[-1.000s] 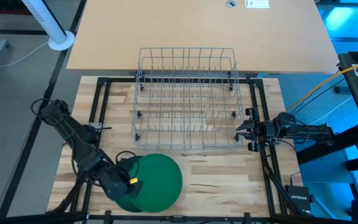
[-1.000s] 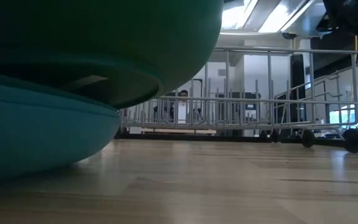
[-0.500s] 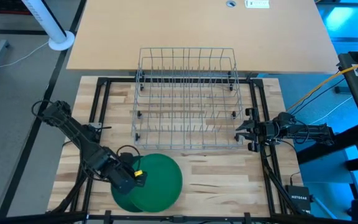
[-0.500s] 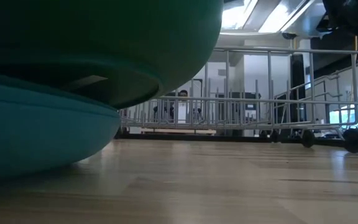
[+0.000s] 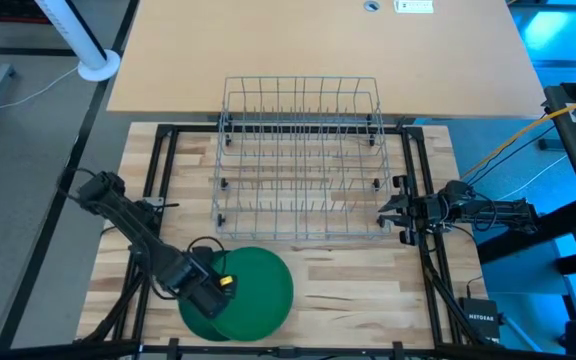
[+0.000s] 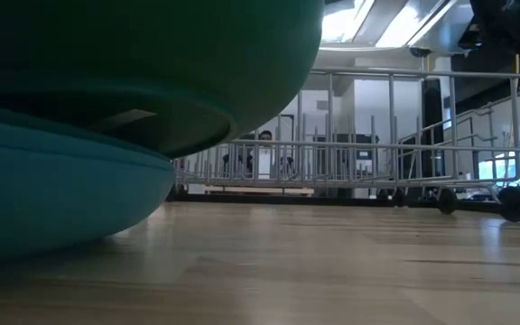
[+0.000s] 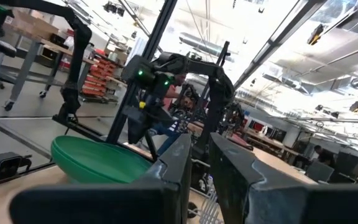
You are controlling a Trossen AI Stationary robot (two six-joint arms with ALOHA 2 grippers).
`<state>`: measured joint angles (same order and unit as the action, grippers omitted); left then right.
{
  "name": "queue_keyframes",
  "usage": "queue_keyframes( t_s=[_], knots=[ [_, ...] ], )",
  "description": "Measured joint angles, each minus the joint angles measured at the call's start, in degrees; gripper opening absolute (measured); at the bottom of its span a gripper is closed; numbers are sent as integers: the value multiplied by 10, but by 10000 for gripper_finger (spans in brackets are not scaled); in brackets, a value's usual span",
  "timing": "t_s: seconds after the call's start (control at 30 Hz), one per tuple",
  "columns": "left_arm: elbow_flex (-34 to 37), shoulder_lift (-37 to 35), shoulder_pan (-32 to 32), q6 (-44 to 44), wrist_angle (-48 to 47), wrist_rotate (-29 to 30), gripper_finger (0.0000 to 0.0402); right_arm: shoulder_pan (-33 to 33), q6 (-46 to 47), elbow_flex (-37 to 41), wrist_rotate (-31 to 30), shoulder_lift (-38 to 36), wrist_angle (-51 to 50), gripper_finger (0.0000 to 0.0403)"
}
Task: Sort dishes
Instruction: Put the top green plate into the dish rack
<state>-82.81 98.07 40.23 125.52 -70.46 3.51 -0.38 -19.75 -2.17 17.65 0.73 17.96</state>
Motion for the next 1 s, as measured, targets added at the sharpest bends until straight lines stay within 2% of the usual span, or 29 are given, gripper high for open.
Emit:
queue_keyframes(
  t_s=[0.43, 0.6, 0.83, 1.0],
  knots=[
    [13, 45, 13, 11, -19, -1, 128, 0, 0, 0, 0, 0, -1, 62],
    [40, 45, 25, 43, 1, -1, 128, 0, 0, 0, 0, 0, -1, 62],
    [72, 45, 27, 35, 84, 5, 128, 0, 0, 0, 0, 0, -1, 62],
    [84, 45, 26, 35, 98, 7, 121, 0, 0, 0, 0, 0, -2, 62]
  ],
)
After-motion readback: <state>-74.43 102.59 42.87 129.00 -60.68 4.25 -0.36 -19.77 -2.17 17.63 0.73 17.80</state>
